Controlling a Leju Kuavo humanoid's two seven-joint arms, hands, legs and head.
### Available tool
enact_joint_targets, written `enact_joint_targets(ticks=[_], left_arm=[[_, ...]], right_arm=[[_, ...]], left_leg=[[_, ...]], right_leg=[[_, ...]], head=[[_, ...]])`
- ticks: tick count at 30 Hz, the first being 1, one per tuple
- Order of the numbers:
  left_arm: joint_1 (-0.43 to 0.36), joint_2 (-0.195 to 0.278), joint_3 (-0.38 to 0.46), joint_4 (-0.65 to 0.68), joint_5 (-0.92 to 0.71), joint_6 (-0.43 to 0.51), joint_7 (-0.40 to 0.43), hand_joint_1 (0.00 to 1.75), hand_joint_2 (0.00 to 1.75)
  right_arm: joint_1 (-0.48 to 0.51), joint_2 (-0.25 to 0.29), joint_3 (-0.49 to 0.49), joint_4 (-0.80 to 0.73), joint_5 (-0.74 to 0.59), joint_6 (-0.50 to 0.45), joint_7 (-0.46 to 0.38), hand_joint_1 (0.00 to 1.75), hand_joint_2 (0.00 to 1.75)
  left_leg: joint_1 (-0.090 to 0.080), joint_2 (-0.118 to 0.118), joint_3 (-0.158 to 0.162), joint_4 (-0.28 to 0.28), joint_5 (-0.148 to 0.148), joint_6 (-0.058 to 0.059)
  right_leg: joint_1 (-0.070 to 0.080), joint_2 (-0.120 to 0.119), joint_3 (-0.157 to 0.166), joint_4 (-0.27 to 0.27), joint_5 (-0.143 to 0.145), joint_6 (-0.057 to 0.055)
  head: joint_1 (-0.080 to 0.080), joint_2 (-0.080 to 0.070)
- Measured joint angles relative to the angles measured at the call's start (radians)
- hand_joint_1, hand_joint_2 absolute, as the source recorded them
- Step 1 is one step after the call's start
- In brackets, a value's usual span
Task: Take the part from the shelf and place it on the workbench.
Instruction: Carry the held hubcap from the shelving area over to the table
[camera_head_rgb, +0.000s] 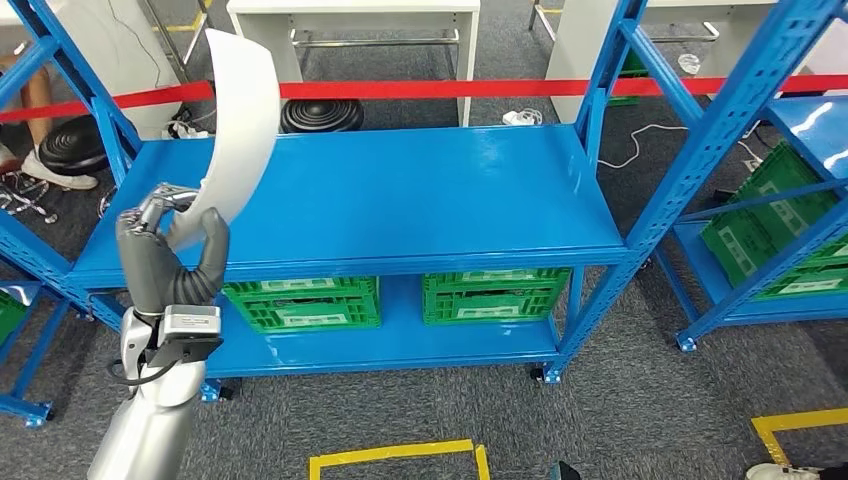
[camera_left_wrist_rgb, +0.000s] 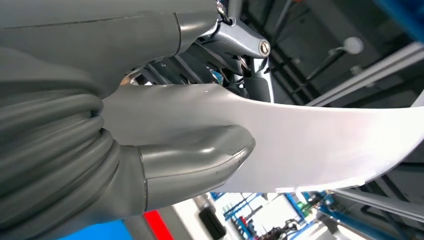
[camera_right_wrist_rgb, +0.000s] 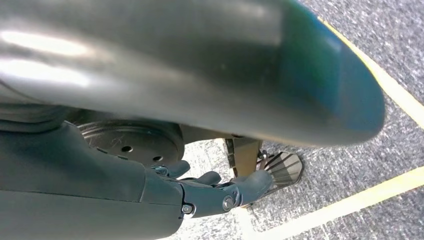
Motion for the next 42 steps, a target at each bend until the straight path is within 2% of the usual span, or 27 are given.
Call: enact_joint_targets(ticks=[2,3,5,7,8,10,11,13,15,17,18,20,22,23,24,25,27,29,30,32,34,35,37,38,39,40,42], left_arm=[[0.000,0.000,0.001,0.002,-0.001,-0.001,0.000,1.75,1.75],[0.000,0.001,0.001,0.003,-0.002,-0.001,0.000,1.75,1.75],[-0.002,0.002,0.003,0.006,-0.001,-0.001,0.000,1.75,1.75],[-0.003,0.002,0.003,0.012,-0.003,-0.001,0.000,1.75,1.75],[-0.003,0.002,0.003,0.016,-0.005,-0.002,0.000,1.75,1.75],[-0.007,0.002,0.003,0.024,-0.011,-0.004,0.000,1.75,1.75],[-0.010,0.002,0.003,0.029,-0.014,-0.005,0.001,1.75,1.75],[-0.021,0.001,0.004,0.035,-0.018,-0.008,0.001,1.75,1.75],[-0.029,-0.001,0.004,0.039,-0.020,-0.013,0.000,1.75,1.75],[-0.033,-0.002,0.004,0.044,-0.021,-0.016,0.000,1.75,1.75],[-0.035,-0.004,0.005,0.047,-0.021,-0.016,0.000,1.75,1.75],[-0.039,-0.007,0.005,0.051,-0.021,-0.017,0.000,1.75,1.75],[-0.040,-0.009,0.005,0.055,-0.021,-0.018,0.000,1.75,1.75],[-0.039,-0.009,0.005,0.057,-0.022,-0.018,0.000,1.75,1.75],[-0.038,-0.009,0.005,0.060,-0.022,-0.018,0.000,1.75,1.75],[-0.037,-0.009,0.005,0.061,-0.022,-0.018,0.000,1.75,1.75],[-0.036,-0.008,0.006,0.060,-0.020,-0.018,0.000,1.75,1.75],[-0.034,-0.006,0.008,0.056,-0.017,-0.015,0.000,1.75,1.75],[-0.034,-0.005,0.008,0.055,-0.016,-0.012,0.000,1.75,1.75],[-0.033,-0.002,0.009,0.054,-0.017,-0.006,0.000,1.75,1.75],[-0.032,0.007,0.009,0.053,-0.014,-0.001,0.000,1.75,1.75],[-0.032,0.013,0.009,0.053,-0.010,0.002,0.000,1.75,1.75],[-0.030,0.022,0.009,0.052,-0.002,0.008,0.000,1.75,1.75],[-0.028,0.025,0.009,0.052,0.000,0.011,0.000,1.75,1.75],[-0.026,0.029,0.009,0.052,0.001,0.013,0.000,1.75,1.75],[-0.024,0.032,0.009,0.052,0.002,0.015,0.000,1.75,1.75],[-0.022,0.037,0.008,0.050,0.007,0.019,0.000,1.75,1.75]], right_arm=[[0.000,0.000,0.000,0.000,0.002,-0.001,0.006,0.00,0.00],[0.000,0.000,0.000,0.000,0.002,-0.001,0.008,0.00,0.00],[0.000,0.000,0.001,0.000,0.004,-0.002,0.012,0.00,0.00],[0.000,0.000,0.001,0.000,0.007,-0.002,0.015,0.00,0.00],[0.000,0.000,0.001,0.000,0.009,-0.001,0.015,0.00,0.00],[0.000,-0.001,0.002,0.000,0.017,0.006,0.014,0.00,0.00],[0.000,-0.001,0.003,0.000,0.021,0.010,0.012,0.00,0.00],[0.000,-0.002,0.004,0.000,0.026,0.015,0.006,0.00,0.00],[0.000,-0.003,0.004,0.000,0.027,0.015,0.002,0.00,0.00],[0.000,-0.004,0.005,0.000,0.028,0.015,0.000,0.00,0.00],[0.001,-0.004,0.005,0.000,0.028,0.015,0.001,0.00,0.00],[0.003,-0.005,0.005,0.000,0.028,0.015,0.001,0.00,0.00],[0.003,-0.006,0.005,0.000,0.028,0.015,0.001,0.00,0.00],[0.003,-0.007,0.005,0.000,0.029,0.015,0.001,0.00,0.00],[0.003,-0.007,0.005,0.000,0.031,0.015,0.001,0.00,0.00],[0.003,-0.008,0.005,0.000,0.033,0.015,0.002,0.00,0.00],[0.002,-0.010,0.009,0.000,0.043,0.017,0.004,0.00,0.00],[0.000,-0.012,0.017,0.000,0.059,0.021,0.007,0.00,0.00],[0.000,-0.013,0.023,0.000,0.066,0.022,0.008,0.00,0.00],[0.000,-0.013,0.032,0.000,0.075,0.021,0.011,0.00,0.00],[0.000,-0.013,0.036,0.000,0.077,0.018,0.012,0.00,0.00],[0.000,-0.013,0.037,0.000,0.077,0.017,0.011,0.00,0.00],[0.000,-0.013,0.037,0.000,0.074,0.018,0.009,0.00,0.00],[0.000,-0.014,0.038,0.000,0.072,0.018,0.008,0.00,0.00],[0.000,-0.014,0.038,0.000,0.071,0.019,0.005,0.00,0.00],[0.000,-0.014,0.038,0.000,0.070,0.021,0.002,0.00,0.00],[0.000,-0.014,0.038,0.000,0.075,0.021,-0.001,0.00,0.00]], left_leg=[[0.002,-0.001,-0.003,0.000,0.008,-0.012],[0.003,-0.003,-0.010,0.008,-0.004,-0.019],[0.006,-0.006,-0.039,0.083,-0.076,-0.031],[0.008,-0.006,-0.077,0.212,-0.161,-0.041],[0.009,-0.006,-0.084,0.261,-0.179,-0.044],[0.011,-0.006,-0.046,0.256,-0.155,-0.045],[0.012,-0.006,-0.001,0.200,-0.129,-0.044],[0.011,-0.009,0.101,0.056,-0.110,-0.036],[0.005,-0.013,0.142,-0.018,-0.118,-0.022],[0.002,-0.014,0.130,-0.025,-0.106,-0.001],[0.002,-0.012,0.124,-0.026,-0.096,0.010],[0.004,-0.009,0.105,-0.030,-0.074,0.028],[0.002,-0.008,0.078,-0.027,-0.053,0.033],[0.001,-0.008,0.064,-0.026,-0.044,0.034],[0.000,-0.008,0.051,-0.024,-0.035,0.033],[-0.001,-0.008,0.038,-0.021,-0.027,0.032],[-0.002,-0.008,0.019,-0.017,-0.014,0.027],[-0.003,-0.007,0.008,-0.016,-0.001,0.018],[-0.003,-0.006,0.005,-0.016,0.005,0.012],[-0.003,-0.005,0.002,-0.020,0.018,-0.001],[-0.002,-0.007,-0.011,-0.002,-0.003,-0.013],[-0.001,-0.008,-0.025,0.035,-0.038,-0.019],[0.004,-0.009,-0.065,0.163,-0.129,-0.029],[0.006,-0.009,-0.080,0.226,-0.159,-0.034],[0.007,-0.009,-0.083,0.265,-0.168,-0.036],[0.009,-0.008,-0.069,0.268,-0.156,-0.038],[0.012,-0.009,0.014,0.165,-0.106,-0.039]], right_leg=[[-0.002,-0.001,-0.008,-0.005,0.013,-0.012],[-0.004,-0.002,-0.015,-0.007,0.023,-0.019],[-0.008,-0.005,-0.033,-0.011,0.043,-0.029],[-0.008,-0.006,-0.058,-0.010,0.063,-0.032],[-0.008,-0.006,-0.071,-0.010,0.073,-0.031],[-0.009,-0.006,-0.096,-0.009,0.092,-0.027],[-0.009,-0.005,-0.107,-0.008,0.102,-0.023],[-0.008,-0.005,-0.123,-0.006,0.118,-0.013],[-0.007,-0.005,-0.128,-0.008,0.134,-0.001],[-0.010,-0.004,-0.131,-0.013,0.148,0.014],[-0.012,-0.004,-0.137,-0.008,0.139,0.021],[-0.015,-0.003,-0.167,0.055,0.070,0.031],[-0.014,-0.003,-0.209,0.187,-0.022,0.037],[-0.014,-0.003,-0.221,0.245,-0.046,0.038],[-0.014,-0.003,-0.218,0.275,-0.048,0.037],[-0.013,-0.003,-0.195,0.267,-0.032,0.035],[-0.010,-0.003,-0.098,0.146,0.009,0.025],[-0.003,-0.003,-0.012,0.015,0.017,0.011],[0.001,-0.002,0.006,-0.017,0.013,0.006],[0.003,-0.002,0.003,-0.028,0.022,-0.004],[-0.003,-0.005,-0.007,-0.034,0.037,-0.016],[-0.006,-0.007,-0.014,-0.037,0.046,-0.021],[-0.006,-0.008,-0.035,-0.036,0.063,-0.028],[-0.006,-0.009,-0.046,-0.035,0.071,-0.028],[-0.007,-0.009,-0.058,-0.032,0.079,-0.027],[-0.007,-0.009,-0.070,-0.030,0.087,-0.025],[-0.009,-0.009,-0.092,-0.023,0.100,-0.018]], head=[[0.003,0.000],[0.002,0.000],[0.000,0.000],[-0.002,0.000],[-0.002,0.000],[-0.002,0.000],[-0.002,0.000],[-0.003,0.000],[-0.005,0.000],[-0.008,0.000],[-0.008,0.000],[-0.007,0.000],[-0.006,0.000],[-0.006,0.000],[-0.006,0.000],[-0.006,0.000],[-0.006,0.000],[-0.006,0.000],[-0.006,0.000],[-0.006,0.000],[-0.007,0.000],[-0.008,0.000],[-0.009,0.000],[-0.009,0.000],[-0.009,0.000],[-0.010,0.000],[-0.010,0.000]])
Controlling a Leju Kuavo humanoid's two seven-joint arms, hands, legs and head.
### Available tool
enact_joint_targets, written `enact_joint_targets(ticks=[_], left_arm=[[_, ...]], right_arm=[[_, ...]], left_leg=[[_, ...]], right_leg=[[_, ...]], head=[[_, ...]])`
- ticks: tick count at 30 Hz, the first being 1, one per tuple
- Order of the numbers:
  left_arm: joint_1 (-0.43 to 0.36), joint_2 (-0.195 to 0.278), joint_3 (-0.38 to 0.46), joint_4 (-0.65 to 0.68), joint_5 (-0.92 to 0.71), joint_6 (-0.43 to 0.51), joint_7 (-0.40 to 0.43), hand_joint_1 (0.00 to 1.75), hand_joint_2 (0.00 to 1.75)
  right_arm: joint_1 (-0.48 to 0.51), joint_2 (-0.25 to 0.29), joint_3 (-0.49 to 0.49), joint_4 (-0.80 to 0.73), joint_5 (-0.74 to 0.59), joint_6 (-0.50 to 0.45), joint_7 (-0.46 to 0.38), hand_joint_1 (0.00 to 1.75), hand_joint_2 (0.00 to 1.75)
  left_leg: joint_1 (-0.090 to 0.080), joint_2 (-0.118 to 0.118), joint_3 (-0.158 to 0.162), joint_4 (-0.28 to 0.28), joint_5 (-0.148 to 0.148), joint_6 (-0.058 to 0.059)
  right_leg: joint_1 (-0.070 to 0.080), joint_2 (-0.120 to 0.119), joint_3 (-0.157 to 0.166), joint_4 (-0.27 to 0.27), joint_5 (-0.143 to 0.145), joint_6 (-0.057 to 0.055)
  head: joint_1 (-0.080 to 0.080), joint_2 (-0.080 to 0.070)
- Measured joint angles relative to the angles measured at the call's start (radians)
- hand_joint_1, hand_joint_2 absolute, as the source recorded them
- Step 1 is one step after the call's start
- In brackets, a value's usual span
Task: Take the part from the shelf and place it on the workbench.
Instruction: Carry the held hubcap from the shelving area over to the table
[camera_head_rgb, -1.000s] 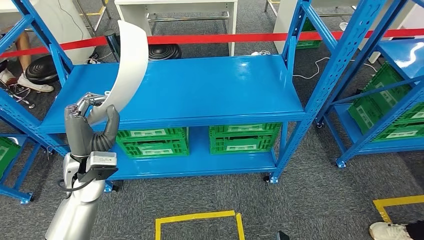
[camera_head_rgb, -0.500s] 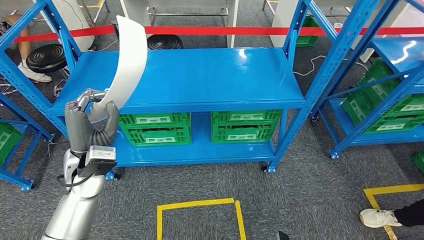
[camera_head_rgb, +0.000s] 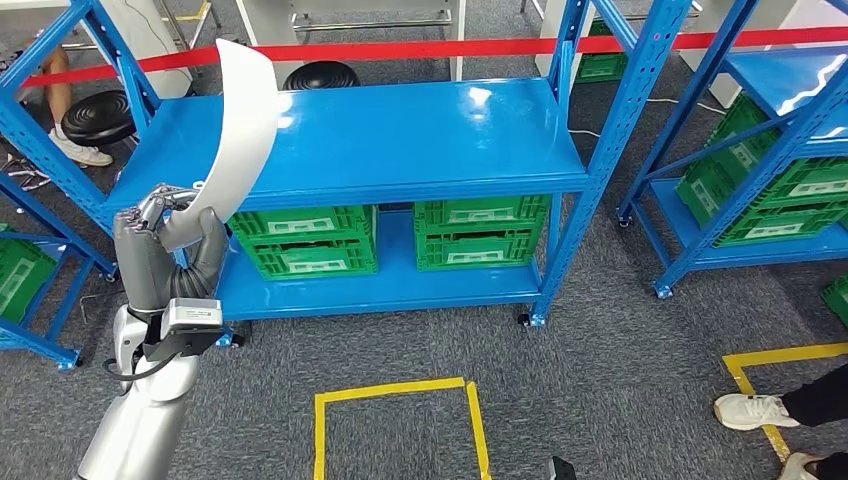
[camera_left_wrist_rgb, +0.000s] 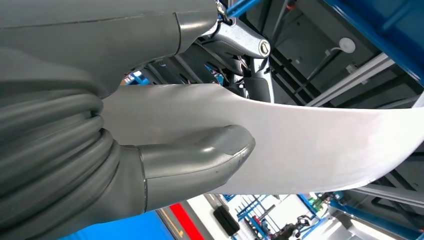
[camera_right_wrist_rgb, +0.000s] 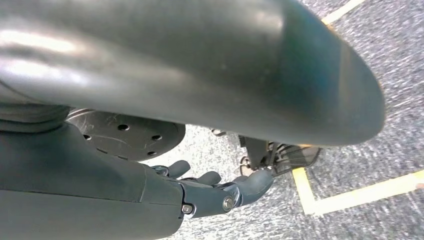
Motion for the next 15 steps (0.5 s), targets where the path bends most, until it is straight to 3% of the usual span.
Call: enact_joint_targets(ticks=[2,4,6,7,8,10,11,12,13,14,15], left_arm=[[-0.001,0.003,-0.001,-0.004,0.005,0.005,0.000,1.75,1.75],[-0.002,0.005,-0.002,-0.006,0.009,0.010,-0.001,1.75,1.75],[-0.002,0.006,-0.002,-0.006,0.013,0.013,0.000,1.75,1.75],[-0.003,0.007,-0.002,-0.006,0.015,0.015,0.000,1.75,1.75],[-0.004,0.007,-0.002,-0.006,0.016,0.017,-0.001,1.75,1.75],[-0.005,0.007,-0.004,-0.006,0.018,0.021,-0.001,1.75,1.75],[-0.005,0.007,-0.004,-0.006,0.019,0.024,0.000,1.75,1.75],[-0.005,0.007,-0.005,-0.006,0.020,0.026,0.000,1.75,1.75],[-0.004,0.007,-0.005,-0.006,0.019,0.027,0.000,1.75,1.75],[-0.004,0.007,-0.005,-0.006,0.017,0.027,0.000,1.75,1.75],[-0.004,0.007,-0.005,-0.007,0.015,0.026,0.000,1.75,1.75]], right_arm=[[0.000,0.000,0.005,0.000,0.014,-0.009,-0.002,0.00,0.00],[0.000,-0.001,0.013,0.000,0.022,-0.027,-0.004,0.00,0.00],[0.000,-0.001,0.016,0.000,0.018,-0.044,-0.009,0.00,0.00],[0.001,-0.001,0.016,0.000,0.013,-0.047,-0.012,0.00,0.00],[0.001,-0.001,0.016,0.000,0.009,-0.049,-0.015,0.00,0.00],[0.001,-0.001,0.016,0.000,0.002,-0.048,-0.019,0.00,0.00],[0.001,-0.001,0.016,0.000,0.000,-0.049,-0.019,0.00,0.00],[0.000,-0.001,0.016,0.000,-0.003,-0.049,-0.019,0.00,0.00],[0.000,-0.001,0.016,0.000,-0.004,-0.049,-0.019,0.00,0.00],[0.000,-0.001,0.016,0.000,-0.005,-0.049,-0.020,0.00,0.00],[-0.001,-0.001,0.016,0.000,-0.007,-0.049,-0.020,0.00,0.00]], left_leg=[[-0.003,-0.003,0.093,-0.139,0.011,0.007],[-0.010,-0.007,0.122,-0.194,0.001,0.020],[-0.010,-0.005,0.108,-0.198,0.015,0.039],[-0.008,-0.004,0.100,-0.199,0.024,0.048],[-0.006,-0.002,0.091,-0.201,0.034,0.057],[-0.007,0.001,0.069,-0.200,0.053,0.067],[-0.008,0.002,0.056,-0.198,0.062,0.069],[-0.009,0.003,0.043,-0.195,0.070,0.069],[-0.009,0.004,0.029,-0.192,0.078,0.068],[-0.009,0.004,0.016,-0.188,0.085,0.066],[-0.009,0.004,0.004,-0.183,0.092,0.064]], right_leg=[[-0.001,0.000,-0.016,0.004,0.013,0.011],[-0.001,0.000,-0.022,0.002,0.028,0.023],[-0.002,0.001,-0.028,0.001,0.036,0.036],[-0.003,0.002,-0.035,0.012,0.020,0.042],[-0.004,0.003,-0.048,0.043,-0.014,0.048],[-0.004,0.003,-0.087,0.164,-0.110,0.056],[-0.004,0.003,-0.105,0.233,-0.145,0.058],[-0.004,0.003,-0.112,0.282,-0.159,0.058],[-0.004,0.003,-0.103,0.299,-0.152,0.058],[-0.004,0.003,-0.074,0.276,-0.128,0.056],[-0.004,0.003,-0.028,0.219,-0.103,0.052]], head=[[0.001,0.000],[0.000,0.000],[-0.001,0.000],[0.000,0.000],[0.000,0.000],[0.001,0.000],[0.001,0.000],[0.001,0.000],[0.001,0.000],[0.001,0.000],[0.001,0.000]])
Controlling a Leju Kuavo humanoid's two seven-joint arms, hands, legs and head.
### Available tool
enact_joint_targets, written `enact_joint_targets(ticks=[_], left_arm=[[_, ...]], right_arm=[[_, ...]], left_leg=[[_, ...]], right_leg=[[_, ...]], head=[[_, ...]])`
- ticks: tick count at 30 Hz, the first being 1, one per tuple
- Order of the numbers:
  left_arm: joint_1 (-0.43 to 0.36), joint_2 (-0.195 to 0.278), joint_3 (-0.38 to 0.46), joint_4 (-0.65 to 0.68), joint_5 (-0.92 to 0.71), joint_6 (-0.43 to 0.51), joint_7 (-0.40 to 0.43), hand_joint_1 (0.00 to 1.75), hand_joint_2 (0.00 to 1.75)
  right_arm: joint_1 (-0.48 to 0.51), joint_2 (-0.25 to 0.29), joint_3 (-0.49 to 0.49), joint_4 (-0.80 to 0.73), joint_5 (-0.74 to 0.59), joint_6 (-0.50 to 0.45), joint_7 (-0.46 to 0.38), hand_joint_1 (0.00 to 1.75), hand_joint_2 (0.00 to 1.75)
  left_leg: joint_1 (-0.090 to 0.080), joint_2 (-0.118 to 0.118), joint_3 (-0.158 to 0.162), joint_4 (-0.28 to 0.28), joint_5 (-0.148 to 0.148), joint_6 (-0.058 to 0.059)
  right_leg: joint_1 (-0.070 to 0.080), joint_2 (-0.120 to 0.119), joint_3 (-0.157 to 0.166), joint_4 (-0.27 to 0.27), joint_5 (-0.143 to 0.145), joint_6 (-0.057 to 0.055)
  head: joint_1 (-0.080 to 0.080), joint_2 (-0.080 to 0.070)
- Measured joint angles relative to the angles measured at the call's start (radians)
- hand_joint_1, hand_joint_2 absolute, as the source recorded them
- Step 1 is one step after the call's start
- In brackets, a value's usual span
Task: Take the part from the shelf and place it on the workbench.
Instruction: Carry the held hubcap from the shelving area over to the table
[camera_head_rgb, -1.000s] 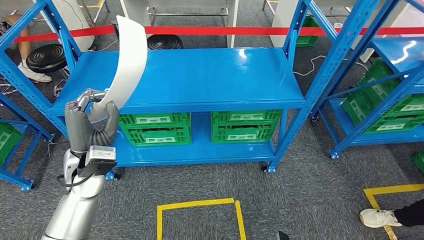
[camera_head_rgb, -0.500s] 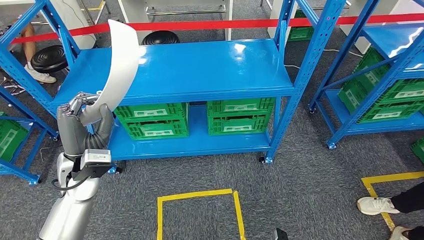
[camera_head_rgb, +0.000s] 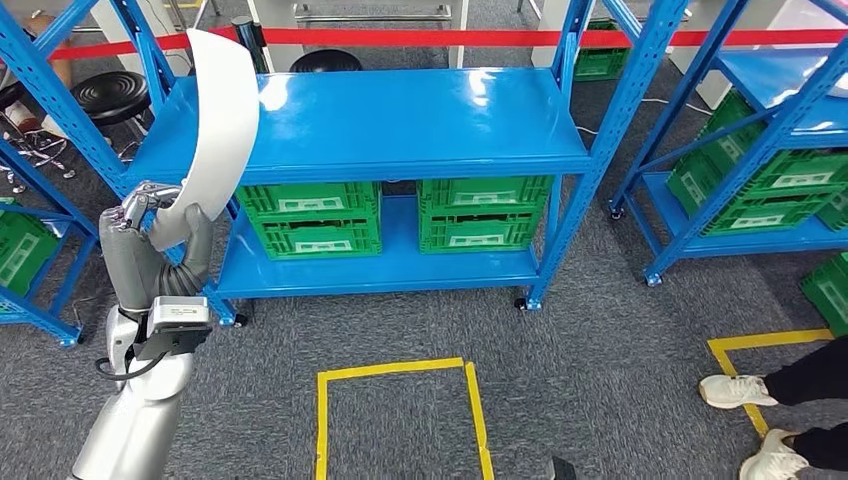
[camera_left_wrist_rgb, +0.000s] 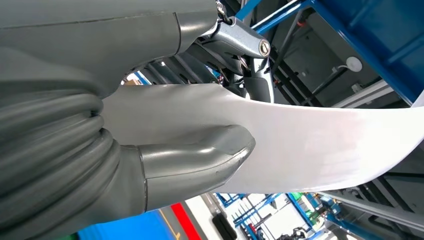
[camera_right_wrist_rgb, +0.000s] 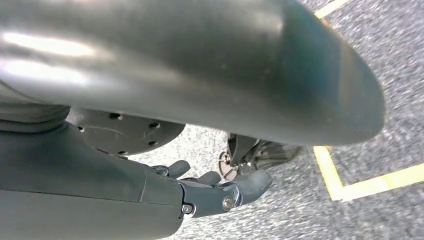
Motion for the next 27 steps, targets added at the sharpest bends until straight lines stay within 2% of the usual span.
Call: enact_joint_targets(ticks=[2,3,4,6,7,8,9,11,12,13,14,15,16,17,18,19,20,21,22,23,24,25,26,27], left_arm=[[0.000,0.000,0.000,-0.003,-0.007,-0.004,0.000,1.75,1.75],[0.000,-0.001,0.000,-0.004,-0.010,-0.008,0.000,1.75,1.75],[-0.001,-0.002,0.000,-0.006,-0.012,-0.012,0.000,1.75,1.75],[-0.001,-0.003,0.000,-0.008,-0.013,-0.021,0.000,1.75,1.75],[-0.001,-0.003,0.000,-0.009,-0.013,-0.025,0.000,1.75,1.75],[-0.001,-0.002,0.000,-0.009,-0.012,-0.027,0.000,1.75,1.75],[-0.001,-0.002,0.000,-0.009,-0.012,-0.029,0.000,1.75,1.75],[0.000,-0.002,0.000,-0.009,-0.013,-0.029,0.000,1.75,1.75],[0.001,-0.002,-0.001,-0.008,-0.013,-0.029,0.000,1.75,1.75],[0.002,-0.002,-0.001,-0.008,-0.013,-0.029,0.000,1.75,1.75],[0.003,-0.002,-0.001,-0.008,-0.014,-0.029,0.000,1.75,1.75],[0.003,-0.002,-0.001,-0.009,-0.015,-0.028,0.001,1.75,1.75],[0.003,-0.001,-0.001,-0.011,-0.017,-0.026,0.000,1.75,1.75],[0.003,-0.001,-0.001,-0.013,-0.019,-0.024,0.000,1.75,1.75],[0.003,-0.001,-0.001,-0.015,-0.021,-0.023,0.000,1.75,1.75],[0.003,-0.001,-0.001,-0.017,-0.021,-0.021,0.000,1.75,1.75],[0.004,-0.001,-0.001,-0.017,-0.021,-0.021,0.000,1.75,1.75],[0.003,-0.002,-0.001,-0.018,-0.022,-0.021,0.000,1.75,1.75],[0.002,-0.003,-0.001,-0.018,-0.022,-0.021,0.000,1.75,1.75],[0.001,-0.004,-0.001,-0.018,-0.023,-0.020,0.000,1.75,1.75],[0.000,-0.004,-0.001,-0.018,-0.025,-0.020,0.000,1.75,1.75],[-0.001,-0.005,-0.001,-0.017,-0.028,-0.020,0.000,1.75,1.75],[-0.001,-0.006,0.000,-0.016,-0.032,-0.019,0.000,1.75,1.75],[-0.001,-0.007,0.000,-0.014,-0.035,-0.019,0.000,1.75,1.75]], right_arm=[[-0.003,0.000,-0.001,0.000,-0.002,0.000,-0.002,0.00,0.00],[-0.004,0.000,-0.001,0.000,-0.003,0.001,-0.004,0.00,0.00],[-0.005,0.000,-0.001,0.000,-0.003,0.001,-0.005,0.00,0.00],[-0.005,0.000,-0.002,0.000,-0.003,0.002,-0.007,0.00,0.00],[-0.005,0.000,-0.003,0.000,-0.003,0.003,-0.008,0.00,0.00],[-0.005,0.000,-0.003,0.000,-0.003,0.004,-0.008,0.00,0.00],[-0.004,0.001,-0.003,0.000,-0.003,0.005,-0.009,0.00,0.00],[-0.004,0.001,-0.004,0.000,-0.003,0.007,-0.010,0.00,0.00],[-0.003,0.001,-0.004,0.000,-0.003,0.008,-0.011,0.00,0.00],[-0.002,0.001,-0.004,0.000,-0.003,0.009,-0.011,0.00,0.00],[-0.001,0.001,-0.005,0.000,-0.003,0.009,-0.011,0.00,0.00],[0.000,0.001,-0.005,0.000,-0.004,0.009,-0.011,0.00,0.00],[0.000,0.002,-0.005,0.000,-0.004,0.010,-0.011,0.00,0.00],[0.000,0.002,-0.005,0.000,-0.004,0.010,-0.011,0.00,0.00],[-0.001,0.002,-0.006,0.000,-0.004,0.011,-0.012,0.00,0.00],[-0.001,0.002,-0.006,0.000,-0.004,0.012,-0.012,0.00,0.00],[0.000,0.002,-0.006,0.000,-0.003,0.013,-0.012,0.00,0.00],[0.001,0.002,-0.006,0.000,-0.003,0.013,-0.012,0.00,0.00],[0.002,0.002,-0.006,0.000,-0.003,0.013,-0.012,0.00,0.00],[0.003,0.002,-0.006,0.000,-0.003,0.013,-0.012,0.00,0.00],[0.003,0.002,-0.006,0.000,-0.003,0.013,-0.011,0.00,0.00],[0.003,0.002,-0.006,0.000,-0.002,0.014,-0.011,0.00,0.00],[0.002,0.002,-0.006,0.000,-0.001,0.014,-0.011,0.00,0.00],[0.002,0.002,-0.006,0.000,0.000,0.015,-0.011,0.00,0.00]], left_leg=[[-0.001,0.000,-0.018,0.006,0.014,-0.009],[-0.001,0.001,-0.021,0.006,0.020,-0.015],[-0.001,0.002,-0.023,0.005,0.027,-0.021],[0.002,0.006,-0.025,0.002,0.037,-0.035],[0.003,0.006,-0.031,0.009,0.026,-0.041],[0.004,0.005,-0.041,0.032,0.001,-0.047],[0.006,0.003,-0.057,0.076,-0.039,-0.052],[0.007,0.001,-0.095,0.205,-0.123,-0.061],[0.007,0.001,-0.107,0.259,-0.142,-0.063],[0.008,0.000,-0.103,0.283,-0.139,-0.064],[0.008,-0.002,-0.080,0.266,-0.119,-0.063],[0.008,-0.009,-0.037,0.212,-0.093,-0.060],[0.009,-0.027,0.014,0.136,-0.079,-0.055],[0.009,-0.046,0.061,0.066,-0.074,-0.050],[0.009,-0.063,0.092,0.017,-0.077,-0.045],[0.007,-0.071,0.105,-0.007,-0.083,-0.040],[0.005,-0.066,0.107,-0.011,-0.082,-0.036],[0.005,-0.055,0.104,-0.013,-0.079,-0.028],[0.007,-0.042,0.102,-0.014,-0.074,-0.020],[0.008,-0.029,0.099,-0.017,-0.069,-0.012],[0.010,-0.015,0.094,-0.019,-0.064,-0.006],[0.009,-0.002,0.089,-0.018,-0.061,-0.002],[0.009,0.011,0.082,-0.016,-0.058,-0.001],[0.008,0.025,0.076,-0.013,-0.055,-0.001]], right_leg=[[0.005,0.000,0.100,-0.144,0.011,-0.011],[0.008,0.001,0.130,-0.193,0.006,-0.018],[0.012,0.002,0.141,-0.218,-0.001,-0.024],[0.012,0.006,0.133,-0.227,0.010,-0.037],[0.010,0.008,0.129,-0.230,0.017,-0.044],[0.008,0.011,0.123,-0.234,0.027,-0.051],[0.006,0.014,0.116,-0.236,0.037,-0.055],[0.007,0.022,0.095,-0.235,0.054,-0.059],[0.007,0.027,0.084,-0.234,0.063,-0.058],[0.007,0.034,0.072,-0.232,0.071,-0.057],[0.007,0.042,0.062,-0.230,0.078,-0.055],[0.006,0.051,0.053,-0.228,0.085,-0.051],[0.006,0.059,0.045,-0.225,0.091,-0.048],[0.005,0.067,0.038,-0.223,0.097,-0.043],[0.005,0.076,0.032,-0.221,0.102,-0.037],[0.004,0.084,0.027,-0.220,0.109,-0.030],[0.003,0.094,0.023,-0.221,0.116,-0.022],[0.003,0.101,0.019,-0.221,0.121,-0.016],[0.003,0.094,0.013,-0.216,0.118,-0.011],[0.004,0.076,0.001,-0.195,0.103,-0.005],[0.004,0.052,-0.019,-0.153,0.075,-0.001],[0.004,0.028,-0.047,-0.088,0.037,0.005],[0.003,0.016,-0.078,-0.015,0.000,0.010],[0.002,0.011,-0.101,0.045,-0.025,0.014]], head=[[0.000,0.000],[0.000,0.000],[0.001,0.000],[0.004,0.000],[0.004,0.000],[0.003,0.000],[0.002,0.000],[0.001,0.000],[0.001,0.000],[0.001,0.000],[0.001,0.000],[0.001,0.000],[0.001,0.000],[0.001,0.000],[0.001,0.000],[0.001,0.000],[0.001,0.000],[0.000,0.000],[0.001,0.000],[0.003,0.000],[0.006,0.000],[0.009,0.000],[0.010,0.000],[0.010,0.000]])
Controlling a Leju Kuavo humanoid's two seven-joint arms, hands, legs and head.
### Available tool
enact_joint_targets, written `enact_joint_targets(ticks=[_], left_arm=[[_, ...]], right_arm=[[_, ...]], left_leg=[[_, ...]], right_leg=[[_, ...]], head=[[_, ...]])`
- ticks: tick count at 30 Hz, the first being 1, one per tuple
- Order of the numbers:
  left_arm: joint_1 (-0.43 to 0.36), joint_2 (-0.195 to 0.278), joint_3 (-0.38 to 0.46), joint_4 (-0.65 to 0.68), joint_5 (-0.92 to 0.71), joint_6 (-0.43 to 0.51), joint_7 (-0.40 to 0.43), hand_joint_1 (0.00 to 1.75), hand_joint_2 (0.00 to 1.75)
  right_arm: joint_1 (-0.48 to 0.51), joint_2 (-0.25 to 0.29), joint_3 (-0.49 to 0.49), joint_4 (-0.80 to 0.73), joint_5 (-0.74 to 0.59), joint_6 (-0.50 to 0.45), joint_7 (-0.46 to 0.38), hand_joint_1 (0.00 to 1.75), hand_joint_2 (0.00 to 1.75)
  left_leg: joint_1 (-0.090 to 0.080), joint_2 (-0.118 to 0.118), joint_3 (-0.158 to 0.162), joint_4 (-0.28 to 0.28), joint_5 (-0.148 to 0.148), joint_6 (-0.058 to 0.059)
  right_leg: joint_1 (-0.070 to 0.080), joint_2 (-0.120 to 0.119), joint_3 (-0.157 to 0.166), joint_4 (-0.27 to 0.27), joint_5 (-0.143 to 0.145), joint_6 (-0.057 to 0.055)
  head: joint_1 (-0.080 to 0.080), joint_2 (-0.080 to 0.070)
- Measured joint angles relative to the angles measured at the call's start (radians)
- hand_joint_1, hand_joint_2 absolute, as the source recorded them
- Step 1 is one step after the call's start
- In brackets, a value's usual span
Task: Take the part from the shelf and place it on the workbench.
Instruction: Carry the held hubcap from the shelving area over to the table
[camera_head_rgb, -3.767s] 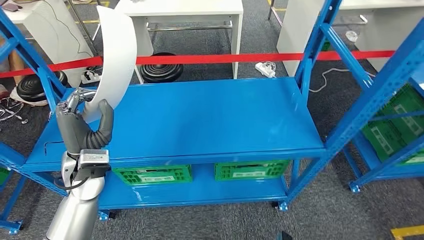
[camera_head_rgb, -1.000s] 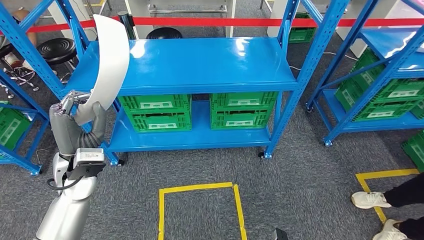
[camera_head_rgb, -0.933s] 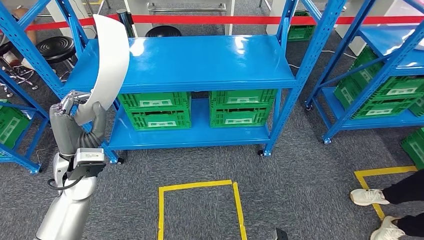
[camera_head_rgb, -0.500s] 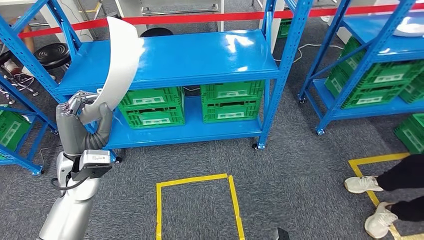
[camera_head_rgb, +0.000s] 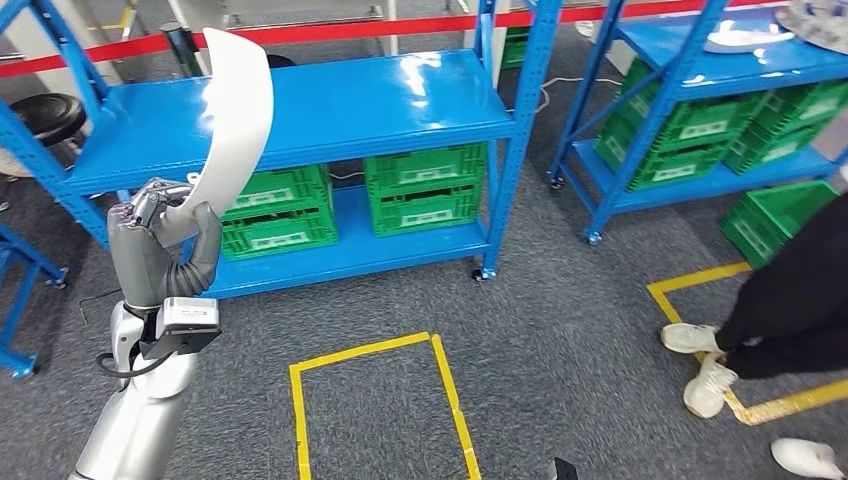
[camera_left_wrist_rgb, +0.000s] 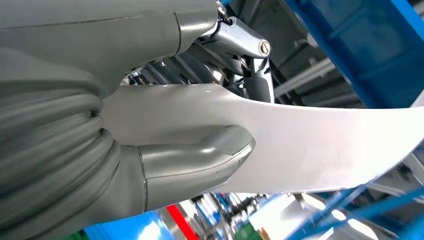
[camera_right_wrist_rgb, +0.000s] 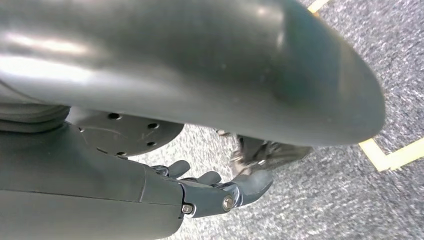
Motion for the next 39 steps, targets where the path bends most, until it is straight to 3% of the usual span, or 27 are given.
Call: enact_joint_targets(ticks=[1,2,4,6,7,9,11,13,14,15,16,17,19,20,21,23,25,27,29,31,32,33,35,36,38,39], left_arm=[[0.000,-0.001,0.000,0.002,-0.003,0.000,0.000,1.75,1.75],[0.000,-0.003,0.000,0.003,-0.004,0.000,0.000,1.75,1.75],[-0.001,-0.005,0.000,0.002,-0.006,0.002,0.000,1.75,1.75],[-0.003,-0.006,0.000,-0.001,-0.007,0.005,0.000,1.75,1.75],[-0.005,-0.007,0.000,-0.002,-0.008,0.006,0.000,1.75,1.75],[-0.009,-0.012,0.000,-0.004,-0.009,0.006,-0.001,1.75,1.75],[-0.010,-0.015,0.000,-0.007,-0.013,0.006,0.000,1.75,1.75],[-0.009,-0.015,0.001,-0.010,-0.018,0.006,0.000,1.75,1.75],[-0.007,-0.014,0.002,-0.011,-0.019,0.006,0.000,1.75,1.75],[-0.003,-0.014,0.003,-0.011,-0.020,0.005,0.000,1.75,1.75],[0.000,-0.013,0.004,-0.012,-0.020,0.005,0.000,1.75,1.75],[0.003,-0.013,0.004,-0.013,-0.020,0.005,0.000,1.75,1.75],[0.006,-0.013,0.006,-0.018,-0.019,0.005,0.001,1.75,1.75],[0.006,-0.012,0.006,-0.022,-0.019,0.005,0.001,1.75,1.75],[0.006,-0.012,0.006,-0.025,-0.020,0.005,0.000,1.75,1.75],[0.007,-0.011,0.007,-0.032,-0.021,0.007,0.000,1.75,1.75],[0.007,-0.012,0.007,-0.041,-0.024,0.009,0.000,1.75,1.75],[0.010,-0.013,0.007,-0.052,-0.027,0.013,0.000,1.75,1.75],[0.020,-0.012,0.008,-0.063,-0.030,0.018,0.000,1.75,1.75],[0.032,-0.010,0.008,-0.070,-0.030,0.020,0.000,1.75,1.75],[0.038,-0.010,0.008,-0.072,-0.031,0.021,0.000,1.75,1.75],[0.041,-0.009,0.008,-0.074,-0.031,0.021,0.001,1.75,1.75],[0.045,-0.009,0.009,-0.083,-0.028,0.020,0.001,1.75,1.75],[0.049,-0.007,0.012,-0.091,-0.026,0.018,0.002,1.75,1.75],[0.064,-0.003,0.021,-0.113,-0.019,0.013,0.001,1.75,1.75],[0.074,-0.001,0.025,-0.126,-0.016,0.011,0.001,1.75,1.75]], right_arm=[[0.000,0.000,0.000,0.000,0.001,0.000,0.000,0.00,0.00],[0.001,0.000,0.000,0.000,0.001,0.000,0.000,0.00,0.00],[0.001,0.000,0.000,0.000,0.003,0.001,-0.001,0.00,0.00],[0.000,0.000,0.000,0.000,0.005,0.001,-0.002,0.00,0.00],[-0.001,0.000,0.000,0.000,0.005,0.002,-0.003,0.00,0.00],[0.001,0.000,0.000,0.000,0.006,0.004,-0.003,0.00,0.00],[0.003,0.000,-0.001,0.000,0.008,0.006,-0.003,0.00,0.00],[0.001,0.000,-0.001,0.000,0.010,0.008,-0.003,0.00,0.00],[0.000,0.000,-0.001,0.000,0.011,0.009,-0.003,0.00,0.00],[-0.001,0.000,-0.001,0.000,0.011,0.010,-0.003,0.00,0.00],[0.000,0.000,-0.001,0.000,0.011,0.010,-0.003,0.00,0.00],[0.001,0.000,-0.001,0.000,0.011,0.010,-0.003,0.00,0.00],[0.003,0.000,-0.002,0.000,0.010,0.010,-0.003,0.00,0.00],[0.002,0.000,-0.002,0.000,0.010,0.010,-0.003,0.00,0.00],[0.002,0.001,-0.002,0.000,0.010,0.010,-0.003,0.00,0.00],[0.001,0.002,-0.002,0.000,0.010,0.010,-0.003,0.00,0.00],[0.004,0.001,-0.002,0.000,0.011,0.007,-0.001,0.00,0.00],[0.005,0.000,-0.003,0.000,0.012,0.001,0.002,0.00,0.00],[0.003,-0.001,-0.004,0.000,0.012,-0.005,0.005,0.00,0.00],[0.003,-0.001,-0.005,0.000,0.012,-0.007,0.008,0.00,0.00],[0.003,-0.001,-0.005,0.000,0.012,-0.008,0.009,0.00,0.00],[0.004,-0.002,-0.005,0.000,0.013,-0.008,0.010,0.00,0.00],[0.002,-0.003,-0.005,0.000,0.012,-0.009,0.013,0.00,0.00],[0.001,-0.003,-0.005,0.000,0.012,-0.009,0.014,0.00,0.00],[-0.001,-0.004,-0.006,0.000,0.016,-0.009,0.016,0.00,0.00],[0.001,-0.005,-0.006,0.000,0.021,-0.009,0.017,0.00,0.00]], left_leg=[[0.000,0.014,-0.006,0.004,0.002,-0.001],[0.000,0.027,-0.012,0.007,0.003,-0.002],[0.000,0.052,-0.018,0.016,0.003,-0.007],[-0.004,0.072,-0.020,0.023,0.001,-0.018],[-0.006,0.080,-0.020,0.024,0.001,-0.025],[-0.006,0.094,-0.019,0.021,0.004,-0.038],[-0.002,0.065,-0.027,0.039,-0.012,-0.051],[0.002,0.004,-0.066,0.129,-0.071,-0.059],[0.002,-0.014,-0.095,0.197,-0.107,-0.060],[0.002,-0.022,-0.122,0.260,-0.134,-0.061],[0.001,-0.025,-0.137,0.297,-0.142,-0.060],[0.001,-0.027,-0.135,0.296,-0.131,-0.057],[0.001,-0.044,-0.077,0.185,-0.065,-0.047],[0.000,-0.069,-0.041,0.114,-0.040,-0.040],[-0.001,-0.090,-0.014,0.057,-0.023,-0.035],[-0.006,-0.110,0.002,0.014,-0.020,-0.028],[-0.006,-0.087,0.004,0.007,-0.012,-0.020],[-0.001,-0.061,0.007,-0.003,-0.001,-0.009],[0.001,-0.032,0.004,-0.007,0.003,-0.004],[0.002,0.000,0.003,-0.006,0.003,-0.003],[0.003,0.014,0.002,-0.005,0.003,-0.005],[0.004,0.028,0.002,-0.004,0.002,-0.007],[0.007,0.051,0.002,0.003,-0.004,-0.018],[0.006,0.061,0.000,0.007,-0.009,-0.026],[0.003,0.078,0.004,0.008,-0.017,-0.042],[0.003,0.087,0.009,0.005,-0.018,-0.049]], right_leg=[[-0.001,-0.002,-0.007,0.030,-0.008,0.003],[-0.003,-0.006,0.008,0.017,0.002,0.004],[-0.004,-0.033,0.093,-0.114,0.047,0.002],[0.000,-0.069,0.159,-0.226,0.073,-0.011],[0.004,-0.077,0.167,-0.245,0.075,-0.020],[0.007,-0.059,0.159,-0.244,0.082,-0.038],[0.003,-0.040,0.155,-0.250,0.092,-0.053],[0.000,-0.021,0.149,-0.253,0.100,-0.064],[0.000,-0.010,0.145,-0.253,0.103,-0.068],[0.002,0.003,0.141,-0.252,0.105,-0.070],[0.003,0.017,0.138,-0.252,0.108,-0.070],[0.004,0.032,0.136,-0.252,0.111,-0.069],[0.005,0.061,0.134,-0.252,0.117,-0.065],[0.005,0.073,0.133,-0.251,0.120,-0.061],[0.004,0.084,0.129,-0.251,0.123,-0.056],[-0.001,0.104,0.121,-0.252,0.130,-0.043],[-0.005,0.117,0.113,-0.253,0.137,-0.030],[-0.001,0.079,0.090,-0.213,0.111,-0.022],[0.000,0.021,0.034,-0.095,0.044,-0.015],[-0.006,0.000,-0.013,0.016,0.000,-0.006],[-0.009,-0.004,-0.014,0.026,0.003,-0.003],[-0.012,-0.010,0.008,-0.007,0.023,0.001],[-0.016,-0.044,0.091,-0.145,0.075,0.006],[-0.016,-0.060,0.124,-0.204,0.092,0.003],[-0.013,-0.070,0.146,-0.248,0.095,-0.011],[-0.012,-0.058,0.144,-0.247,0.097,-0.020]], head=[[0.000,0.000],[0.000,0.000],[0.000,0.000],[0.000,0.000],[0.000,0.000],[-0.001,0.000],[-0.002,0.000],[-0.003,0.000],[-0.004,0.000],[-0.004,0.000],[-0.004,0.000],[-0.004,0.000],[-0.004,0.000],[-0.004,0.000],[-0.005,0.000],[-0.006,0.000],[-0.006,0.000],[-0.001,0.000],[0.006,0.000],[0.006,0.000],[0.006,0.000],[0.006,0.000],[0.007,0.000],[0.006,0.000],[0.003,0.000],[0.001,0.000]])
